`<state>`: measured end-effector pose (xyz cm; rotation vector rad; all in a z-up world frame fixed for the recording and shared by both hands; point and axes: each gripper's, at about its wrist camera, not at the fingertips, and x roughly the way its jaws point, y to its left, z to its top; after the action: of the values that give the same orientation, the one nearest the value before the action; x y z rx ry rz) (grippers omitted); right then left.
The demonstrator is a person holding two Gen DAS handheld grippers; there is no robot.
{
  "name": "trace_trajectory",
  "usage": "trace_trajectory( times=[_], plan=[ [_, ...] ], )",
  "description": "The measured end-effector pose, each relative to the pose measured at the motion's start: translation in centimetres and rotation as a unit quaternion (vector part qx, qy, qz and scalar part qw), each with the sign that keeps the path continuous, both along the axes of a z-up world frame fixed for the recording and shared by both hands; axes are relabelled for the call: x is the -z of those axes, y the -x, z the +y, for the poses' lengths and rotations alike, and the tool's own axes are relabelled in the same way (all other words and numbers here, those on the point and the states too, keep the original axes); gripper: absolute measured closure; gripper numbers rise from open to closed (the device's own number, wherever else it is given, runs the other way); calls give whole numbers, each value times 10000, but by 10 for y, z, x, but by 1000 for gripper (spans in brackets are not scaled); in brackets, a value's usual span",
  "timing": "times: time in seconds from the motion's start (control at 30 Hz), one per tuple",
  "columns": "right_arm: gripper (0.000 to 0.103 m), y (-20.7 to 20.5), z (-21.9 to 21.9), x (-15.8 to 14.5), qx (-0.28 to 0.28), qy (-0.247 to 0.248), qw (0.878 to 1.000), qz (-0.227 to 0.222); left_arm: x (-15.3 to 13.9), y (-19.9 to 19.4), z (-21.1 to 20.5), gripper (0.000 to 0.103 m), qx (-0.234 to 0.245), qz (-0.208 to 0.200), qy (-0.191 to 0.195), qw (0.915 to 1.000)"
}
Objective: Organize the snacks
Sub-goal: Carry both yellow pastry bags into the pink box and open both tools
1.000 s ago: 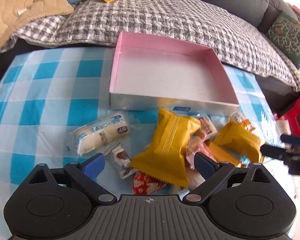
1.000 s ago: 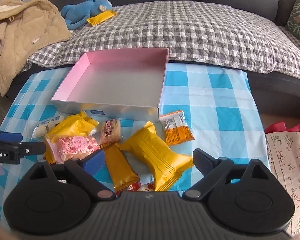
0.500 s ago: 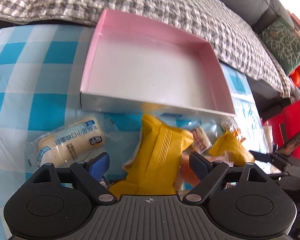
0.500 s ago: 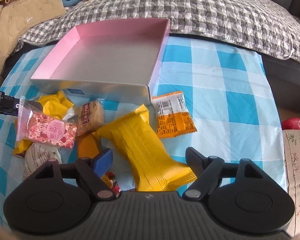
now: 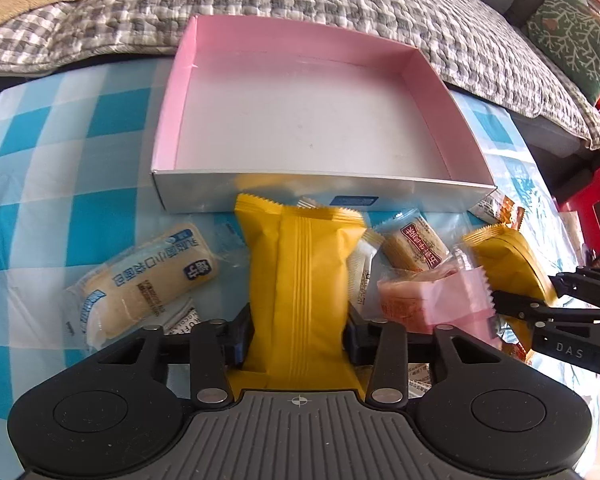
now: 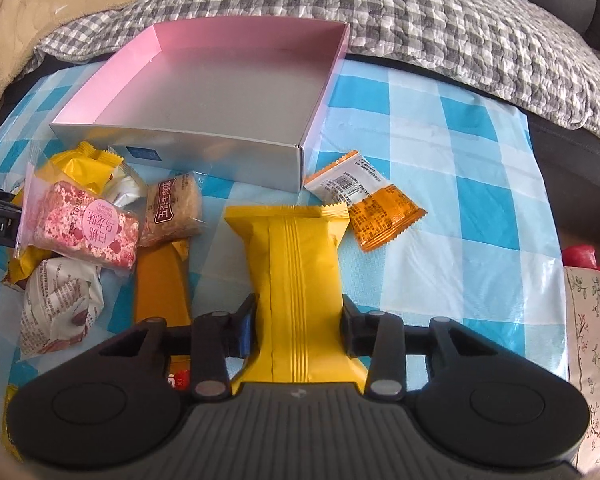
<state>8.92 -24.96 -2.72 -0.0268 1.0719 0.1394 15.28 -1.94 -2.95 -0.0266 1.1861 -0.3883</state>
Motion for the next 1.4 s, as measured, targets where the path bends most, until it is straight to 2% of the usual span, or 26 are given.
trace_trajectory(
  times=[0.5, 0.67, 0.83, 1.07, 1.4],
  plan=[
    [69, 6, 1, -32, 139, -382, 9982, -440, -42, 10, 7, 68, -51, -607, 40, 9981],
    [69, -1, 3, -47, 178, -556, 9965, -596, -58, -7, 5, 68, -134, -892, -18, 9959],
    [69, -26, 9, -60, 138, -598, 9950, -793, -66, -39, -1, 68, -195, -1091, -54, 9938],
    [69, -72, 23, -54, 54, -883, 9915, -950, -48, -88, -15, 68, -221, -1251, -192, 9917],
    [69, -113, 39, -31, -12, -842, 9912, -1022, -10, -120, -19, 67, -337, -1381, -502, 9886]
  ],
)
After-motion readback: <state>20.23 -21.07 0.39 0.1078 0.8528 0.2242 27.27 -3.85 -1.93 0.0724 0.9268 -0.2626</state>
